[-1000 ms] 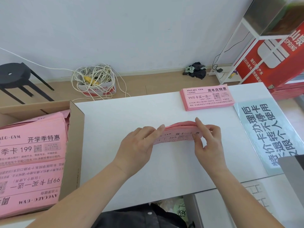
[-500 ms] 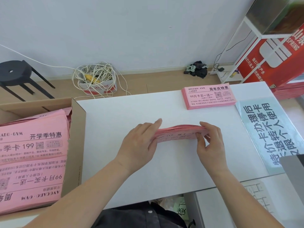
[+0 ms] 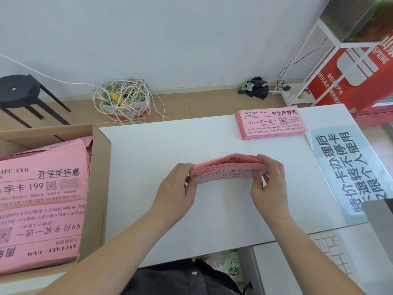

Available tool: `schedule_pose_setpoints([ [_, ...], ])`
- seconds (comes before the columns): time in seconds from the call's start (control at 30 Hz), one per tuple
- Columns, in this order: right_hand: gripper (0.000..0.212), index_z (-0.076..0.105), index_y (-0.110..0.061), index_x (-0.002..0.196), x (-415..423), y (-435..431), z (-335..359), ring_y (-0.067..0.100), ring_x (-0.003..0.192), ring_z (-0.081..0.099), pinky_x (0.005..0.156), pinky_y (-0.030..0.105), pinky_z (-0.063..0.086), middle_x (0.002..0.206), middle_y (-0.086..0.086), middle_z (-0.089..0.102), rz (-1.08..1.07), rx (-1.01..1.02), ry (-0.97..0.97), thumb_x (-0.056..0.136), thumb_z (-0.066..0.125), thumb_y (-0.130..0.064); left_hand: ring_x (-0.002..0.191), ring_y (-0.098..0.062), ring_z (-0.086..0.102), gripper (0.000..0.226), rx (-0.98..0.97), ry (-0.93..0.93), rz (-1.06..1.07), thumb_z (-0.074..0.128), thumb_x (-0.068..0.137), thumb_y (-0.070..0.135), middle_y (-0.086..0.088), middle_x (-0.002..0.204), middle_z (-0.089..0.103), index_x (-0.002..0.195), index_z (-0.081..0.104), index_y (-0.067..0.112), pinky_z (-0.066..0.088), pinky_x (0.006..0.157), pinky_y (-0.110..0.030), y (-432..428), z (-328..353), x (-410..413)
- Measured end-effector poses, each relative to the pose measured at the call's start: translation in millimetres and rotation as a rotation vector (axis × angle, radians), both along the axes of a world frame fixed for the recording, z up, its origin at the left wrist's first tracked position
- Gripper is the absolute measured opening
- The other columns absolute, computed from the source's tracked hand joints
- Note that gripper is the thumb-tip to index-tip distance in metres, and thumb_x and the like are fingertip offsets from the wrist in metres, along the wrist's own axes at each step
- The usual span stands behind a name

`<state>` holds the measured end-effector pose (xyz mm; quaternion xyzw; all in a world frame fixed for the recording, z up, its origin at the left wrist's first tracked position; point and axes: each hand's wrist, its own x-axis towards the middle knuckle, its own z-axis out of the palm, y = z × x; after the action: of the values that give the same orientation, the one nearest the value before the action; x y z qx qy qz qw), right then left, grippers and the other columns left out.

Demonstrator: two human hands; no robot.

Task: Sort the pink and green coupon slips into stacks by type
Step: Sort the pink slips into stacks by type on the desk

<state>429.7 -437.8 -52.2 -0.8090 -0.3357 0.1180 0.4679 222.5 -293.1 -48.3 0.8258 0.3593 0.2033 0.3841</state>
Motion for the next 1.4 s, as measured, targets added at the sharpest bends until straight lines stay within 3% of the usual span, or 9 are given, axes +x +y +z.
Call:
schedule_pose_setpoints([
  [0.1, 0.054, 0.052, -0.029, 0.137, -1.1, 0.2, 0.4, 0.012, 0.122, 0.054, 0.106, 0.043, 0.049, 0.127, -0.01, 0.048, -0.02, -0.021, 0.016, 0.095, 0.054, 0.005, 0.087, -0.006, 0.058, 0.019, -0.076, 0.006, 0.059, 0.059, 0.099, 0.011, 0.01, 0.102, 0.063, 0.115, 0.062, 0.019, 0.045, 0.072, -0.016, -2.0, -4.5, -3.3],
  [0.3, 0.057, 0.051, -0.026, 0.144, 12.9, 3.3, 15.6, -0.016, 0.105, 0.049, 0.092, 0.022, 0.041, 0.12, -0.006, 0.049, -0.063, -0.132, 0.01, 0.097, 0.046, 0.006, 0.083, -0.009, 0.062, 0.013, -0.187, 0.009, 0.066, 0.055, 0.1, 0.014, 0.014, 0.091, 0.067, 0.106, 0.061, 0.024, 0.054, 0.074, -0.035, 2.4, 14.7, 14.8],
  [0.37, 0.056, 0.048, -0.026, 0.147, 31.2, 5.1, 21.0, -0.012, 0.104, 0.049, 0.093, 0.022, 0.039, 0.121, -0.006, 0.051, -0.079, -0.157, 0.002, 0.098, 0.048, 0.002, 0.082, -0.009, 0.065, 0.012, -0.277, 0.006, 0.048, 0.056, 0.1, 0.016, 0.013, 0.091, 0.07, 0.106, 0.061, 0.026, 0.056, 0.074, -0.035, 6.6, 25.5, 32.0],
  [0.5, 0.054, 0.044, -0.036, 0.147, 78.8, 7.7, 27.7, 0.02, 0.104, 0.06, 0.087, 0.041, 0.053, 0.113, -0.002, 0.059, -0.18, -0.248, 0.055, 0.1, 0.05, -0.011, 0.08, -0.013, 0.065, 0.007, -0.382, 0.091, 0.022, 0.058, 0.098, 0.02, 0.008, 0.09, 0.07, 0.101, 0.06, 0.026, 0.054, 0.07, -0.031, 14.9, 32.1, 77.5],
  [0.7, 0.054, 0.045, -0.032, 0.148, 140.2, 7.4, 33.7, 0.017, 0.092, 0.062, 0.06, 0.029, 0.046, 0.106, -0.008, 0.062, -0.239, -0.371, 0.102, 0.1, 0.052, -0.009, 0.084, -0.018, 0.067, 0.014, -0.542, 0.152, 0.031, 0.06, 0.096, 0.02, 0.0, 0.087, 0.071, 0.111, 0.061, 0.022, 0.044, 0.064, -0.028, 14.8, 10.2, 144.9],
  [0.8, 0.054, 0.045, -0.029, 0.148, 154.9, 4.0, 28.0, 0.022, 0.105, 0.062, 0.076, 0.035, 0.052, 0.129, 0.0, 0.06, -0.202, -0.467, 0.118, 0.098, 0.06, -0.016, 0.098, -0.022, 0.067, 0.028, -0.464, 0.264, -0.007, 0.062, 0.097, 0.023, 0.003, 0.092, 0.07, 0.124, 0.057, 0.017, 0.049, 0.074, -0.031, 15.6, 0.4, 159.7],
  [0.93, 0.087, 0.035, -0.034, 0.155, 149.6, -14.2, 17.6, 0.018, 0.136, 0.044, 0.111, 0.045, 0.041, 0.151, -0.005, 0.042, -0.033, -0.605, 0.115, 0.082, 0.082, -0.036, 0.122, -0.019, 0.049, 0.07, -0.049, 0.447, -0.101, 0.064, 0.09, 0.055, 0.003, 0.128, 0.052, 0.145, 0.039, 0.02, 0.047, 0.098, -0.04, 18.1, -0.6, 152.1],
  [1.1, 0.125, 0.017, -0.04, 0.161, 135.5, -25.6, 18.1, 0.014, 0.152, 0.015, 0.122, 0.041, 0.023, 0.166, -0.007, 0.016, 0.159, -0.739, 0.097, 0.063, 0.095, -0.043, 0.154, -0.017, 0.0, 0.126, 0.111, 0.598, -0.451, 0.068, 0.066, 0.082, 0.0, 0.169, 0.008, 0.161, 0.005, 0.027, 0.009, 0.125, -0.04, 12.4, -3.1, 154.9],
  [1.4, 0.114, 0.033, -0.033, 0.158, 133.1, -31.1, 1.1, 0.015, 0.145, 0.021, 0.119, 0.035, 0.024, 0.162, -0.007, 0.031, 0.041, -0.622, -0.009, 0.063, 0.095, -0.042, 0.131, -0.019, 0.027, 0.114, 0.219, 0.49, -0.457, 0.072, 0.066, 0.068, 0.011, 0.146, 0.033, 0.159, 0.019, 0.028, 0.028, 0.111, -0.036, 20.7, -15.9, 157.5],
])
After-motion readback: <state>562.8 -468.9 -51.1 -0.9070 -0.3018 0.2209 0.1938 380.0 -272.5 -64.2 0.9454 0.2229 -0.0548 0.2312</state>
